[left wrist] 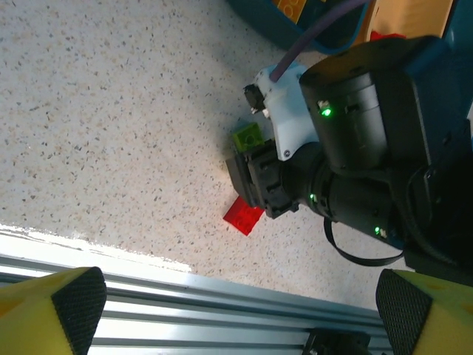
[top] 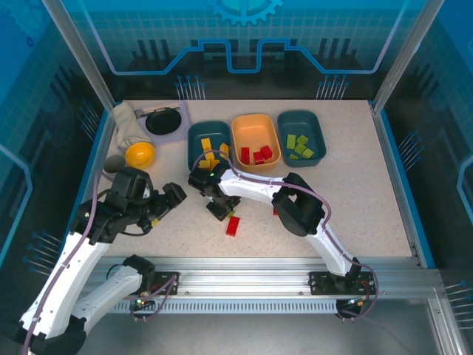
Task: Sort the legos into containers by color
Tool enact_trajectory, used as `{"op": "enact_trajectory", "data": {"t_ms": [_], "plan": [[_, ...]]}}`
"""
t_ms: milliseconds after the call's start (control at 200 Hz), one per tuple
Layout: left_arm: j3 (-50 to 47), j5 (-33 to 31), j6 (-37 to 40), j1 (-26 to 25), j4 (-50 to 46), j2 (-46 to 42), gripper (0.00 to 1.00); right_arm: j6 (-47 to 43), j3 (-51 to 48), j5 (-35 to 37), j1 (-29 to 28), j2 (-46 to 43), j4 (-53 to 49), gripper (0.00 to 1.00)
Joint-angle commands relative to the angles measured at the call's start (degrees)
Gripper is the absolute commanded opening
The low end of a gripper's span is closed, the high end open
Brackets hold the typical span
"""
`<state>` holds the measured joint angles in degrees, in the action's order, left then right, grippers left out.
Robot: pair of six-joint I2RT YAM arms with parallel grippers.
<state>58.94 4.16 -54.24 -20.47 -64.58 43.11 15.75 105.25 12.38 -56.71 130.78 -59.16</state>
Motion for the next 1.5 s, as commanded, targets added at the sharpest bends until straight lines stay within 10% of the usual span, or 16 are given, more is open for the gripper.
{"op": "enact_trajectory", "data": {"t_ms": [0, 500, 835, 1175, 1496], "plan": [[-1.7, 2.0, 0.6, 0.0, -2.9, -1.9, 0.98, 2.4, 0.0, 0.3, -0.2, 2.2, -0.9, 0.41], [-8.6, 9.5, 1.1, 0.0, 8.2, -1.6, 0.98, 2.1, -1.8, 4.4, 1.9, -10.5, 0.6, 0.27], [-2.1, 14.0, 3.8, -4.3, 24.9, 15.4, 0.98, 4.2, -6.6, 0.1, 22.9, -24.8, 2.4, 0.28], [11.0, 15.2, 5.4, -5.5, 33.0, 35.9, 0.98, 12.2, 3.7, -6.7, 42.3, -13.0, 8.2, 0.28], [20.3, 15.4, 7.5, -6.0, 37.8, 48.7, 0.99, 27.3, 17.9, -8.9, 48.1, 1.8, 10.7, 0.28]]}}
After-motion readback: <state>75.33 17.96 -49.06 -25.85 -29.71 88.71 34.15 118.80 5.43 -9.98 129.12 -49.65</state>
